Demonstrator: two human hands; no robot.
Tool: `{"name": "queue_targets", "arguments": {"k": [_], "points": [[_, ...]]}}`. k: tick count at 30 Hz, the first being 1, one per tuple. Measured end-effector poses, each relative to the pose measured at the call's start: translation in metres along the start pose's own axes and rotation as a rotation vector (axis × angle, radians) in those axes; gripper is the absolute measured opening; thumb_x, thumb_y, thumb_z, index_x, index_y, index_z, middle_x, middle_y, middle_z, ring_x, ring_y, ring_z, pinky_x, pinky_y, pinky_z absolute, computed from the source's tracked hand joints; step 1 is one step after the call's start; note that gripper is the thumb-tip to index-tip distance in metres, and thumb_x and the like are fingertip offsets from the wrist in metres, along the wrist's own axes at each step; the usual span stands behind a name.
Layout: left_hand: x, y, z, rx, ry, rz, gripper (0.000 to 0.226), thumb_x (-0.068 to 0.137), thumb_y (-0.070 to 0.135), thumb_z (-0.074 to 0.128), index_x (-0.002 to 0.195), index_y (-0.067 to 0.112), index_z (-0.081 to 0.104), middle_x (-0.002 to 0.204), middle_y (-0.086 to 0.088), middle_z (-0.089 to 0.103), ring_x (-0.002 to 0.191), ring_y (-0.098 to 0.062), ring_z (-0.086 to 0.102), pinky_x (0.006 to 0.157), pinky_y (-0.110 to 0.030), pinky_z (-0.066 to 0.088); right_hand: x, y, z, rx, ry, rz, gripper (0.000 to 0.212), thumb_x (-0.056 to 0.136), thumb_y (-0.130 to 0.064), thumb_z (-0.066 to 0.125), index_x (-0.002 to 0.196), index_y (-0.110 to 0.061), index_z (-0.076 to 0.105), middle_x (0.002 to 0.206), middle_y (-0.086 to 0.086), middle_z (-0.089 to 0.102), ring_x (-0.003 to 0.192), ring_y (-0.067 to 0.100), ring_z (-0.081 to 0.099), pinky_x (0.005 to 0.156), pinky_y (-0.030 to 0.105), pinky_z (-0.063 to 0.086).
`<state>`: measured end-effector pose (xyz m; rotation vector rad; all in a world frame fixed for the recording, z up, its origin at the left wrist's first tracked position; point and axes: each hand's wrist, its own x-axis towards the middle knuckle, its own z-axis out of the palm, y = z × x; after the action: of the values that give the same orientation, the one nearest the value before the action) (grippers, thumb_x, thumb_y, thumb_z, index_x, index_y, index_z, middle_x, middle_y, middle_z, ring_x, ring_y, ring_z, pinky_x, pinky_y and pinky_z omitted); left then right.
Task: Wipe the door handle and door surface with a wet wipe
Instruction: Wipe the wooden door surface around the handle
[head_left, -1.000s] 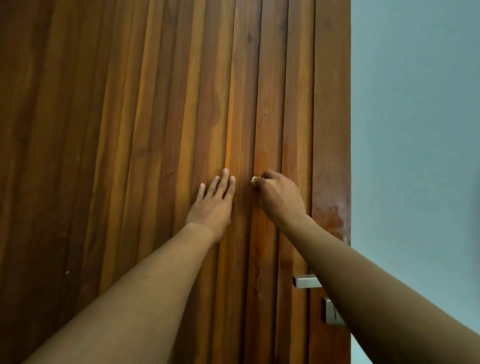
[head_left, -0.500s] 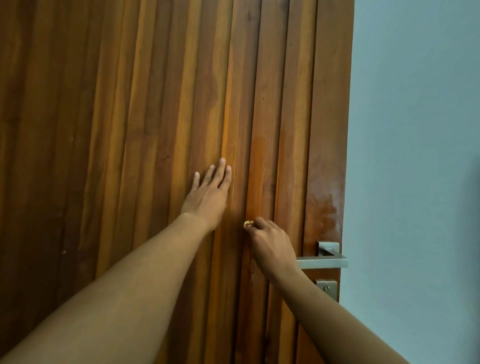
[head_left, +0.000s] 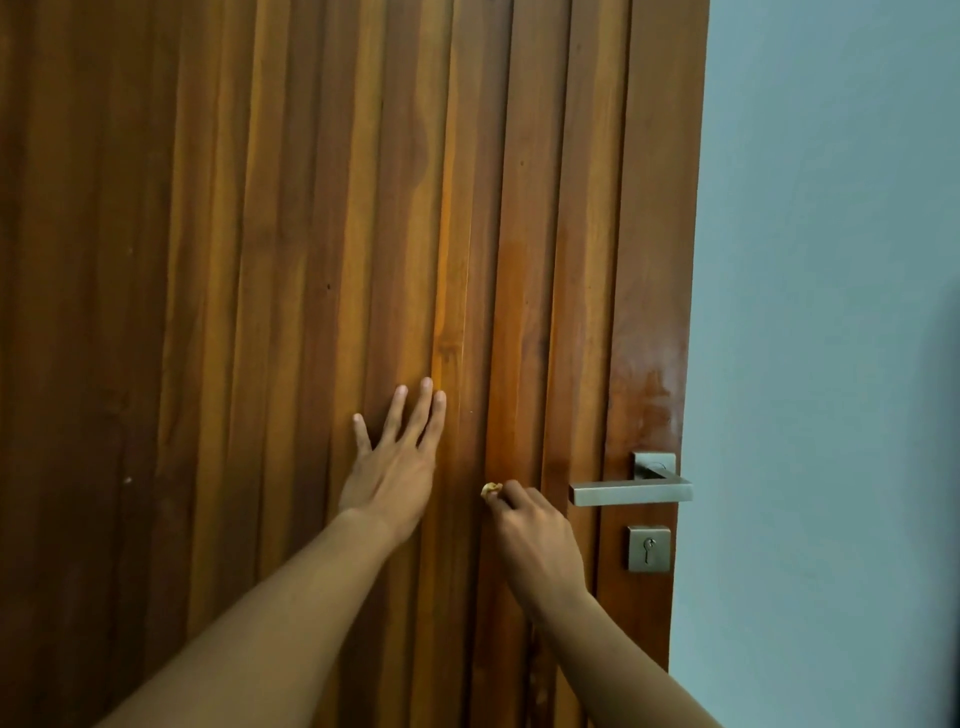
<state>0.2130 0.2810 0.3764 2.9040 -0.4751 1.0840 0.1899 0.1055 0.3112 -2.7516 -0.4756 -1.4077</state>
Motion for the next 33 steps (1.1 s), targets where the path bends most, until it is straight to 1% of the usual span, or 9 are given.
{"name": "queue_targets", "arguments": {"k": [12, 15, 17, 19, 21, 23, 26, 30, 33], "points": [[0.001, 0.0, 0.008, 0.057, -0.029, 0.01, 0.098, 0.096, -0.004, 0.047, 0.144, 0.018, -0.035, 0.145, 0.001, -0.054, 0.141, -0.036, -0.036, 0.116, -0.069, 0.003, -0.044, 0.004, 0.03, 0.02, -0.038, -0.055, 0.044, 0.083, -0.021, 0.073, 0.125, -0.013, 0.061, 0.109, 0.002, 0.063, 0.09, 0.015, 0.063, 0.064, 0.024, 0.058], [0.002, 0.001, 0.011, 0.053, -0.015, 0.007, 0.095, 0.097, -0.003, 0.045, 0.145, 0.018, -0.034, 0.145, 0.001, -0.055, 0.141, -0.036, -0.036, 0.115, -0.07, 0.003, -0.039, 0.002, 0.025, 0.064, -0.044, -0.008, 0.033, 0.09, -0.02, 0.065, 0.123, -0.016, 0.062, 0.108, 0.0, 0.062, 0.092, 0.014, 0.063, 0.069, 0.025, 0.057], [0.002, 0.002, 0.012, 0.055, -0.016, 0.012, 0.092, 0.098, -0.002, 0.043, 0.146, 0.017, -0.033, 0.145, 0.001, -0.054, 0.141, -0.036, -0.035, 0.115, -0.071, 0.004, -0.033, -0.002, 0.017, 0.262, 0.016, 0.128, 0.024, 0.094, -0.022, 0.06, 0.118, -0.022, 0.065, 0.105, -0.007, 0.063, 0.089, 0.007, 0.062, 0.072, 0.022, 0.056], [0.003, 0.004, 0.013, 0.059, -0.011, 0.019, 0.087, 0.1, 0.001, 0.041, 0.148, 0.016, -0.031, 0.147, 0.0, -0.052, 0.142, -0.036, -0.034, 0.115, -0.071, 0.005, -0.026, -0.005, 0.007, 0.584, 0.093, 0.35, 0.02, 0.093, -0.022, 0.06, 0.112, -0.028, 0.066, 0.1, -0.015, 0.065, 0.087, 0.001, 0.063, 0.074, 0.025, 0.058], [0.003, 0.004, 0.012, 0.059, -0.015, 0.014, 0.085, 0.101, 0.004, 0.04, 0.148, 0.015, -0.03, 0.148, -0.001, -0.05, 0.142, -0.036, -0.034, 0.115, -0.072, 0.005, -0.017, -0.008, 0.0, 0.895, 0.131, 0.536, 0.019, 0.092, -0.019, 0.061, 0.105, -0.033, 0.063, 0.092, -0.013, 0.068, 0.084, -0.001, 0.065, 0.073, 0.031, 0.06], [0.002, 0.003, 0.012, 0.07, -0.017, 0.018, 0.087, 0.101, 0.009, 0.042, 0.148, 0.016, -0.03, 0.148, -0.002, -0.051, 0.143, -0.036, -0.033, 0.115, -0.072, 0.005, -0.01, -0.008, 0.0, 0.976, 0.176, 0.6, 0.022, 0.092, -0.017, 0.062, 0.101, -0.037, 0.059, 0.09, -0.012, 0.068, 0.084, 0.0, 0.065, 0.071, 0.034, 0.06], [0.001, 0.0, 0.013, 0.076, -0.012, 0.017, 0.09, 0.1, 0.01, 0.046, 0.148, 0.016, -0.03, 0.148, -0.002, -0.051, 0.143, -0.036, -0.033, 0.115, -0.071, 0.004, -0.009, -0.009, 0.005, 0.841, 0.206, 0.529, 0.017, 0.094, -0.019, 0.058, 0.099, -0.035, 0.058, 0.091, -0.011, 0.065, 0.083, 0.002, 0.063, 0.071, 0.031, 0.058], [0.002, -0.001, 0.015, 0.08, 0.021, 0.024, 0.092, 0.1, 0.009, 0.048, 0.149, 0.015, -0.029, 0.149, -0.002, -0.049, 0.143, -0.036, -0.032, 0.114, -0.071, 0.006, -0.012, -0.007, 0.011, 0.567, 0.29, 0.466, 0.015, 0.095, -0.019, 0.055, 0.106, -0.025, 0.064, 0.103, -0.01, 0.058, 0.087, 0.001, 0.056, 0.071, 0.018, 0.05], [0.003, -0.001, 0.017, 0.076, 0.033, 0.023, 0.092, 0.1, 0.008, 0.048, 0.149, 0.016, -0.029, 0.15, -0.002, -0.048, 0.144, -0.036, -0.031, 0.114, -0.071, 0.006, -0.014, -0.006, 0.017, 0.349, 0.278, 0.338, 0.025, 0.095, -0.019, 0.056, 0.117, -0.017, 0.067, 0.109, -0.005, 0.062, 0.095, 0.009, 0.058, 0.075, 0.024, 0.053]]}}
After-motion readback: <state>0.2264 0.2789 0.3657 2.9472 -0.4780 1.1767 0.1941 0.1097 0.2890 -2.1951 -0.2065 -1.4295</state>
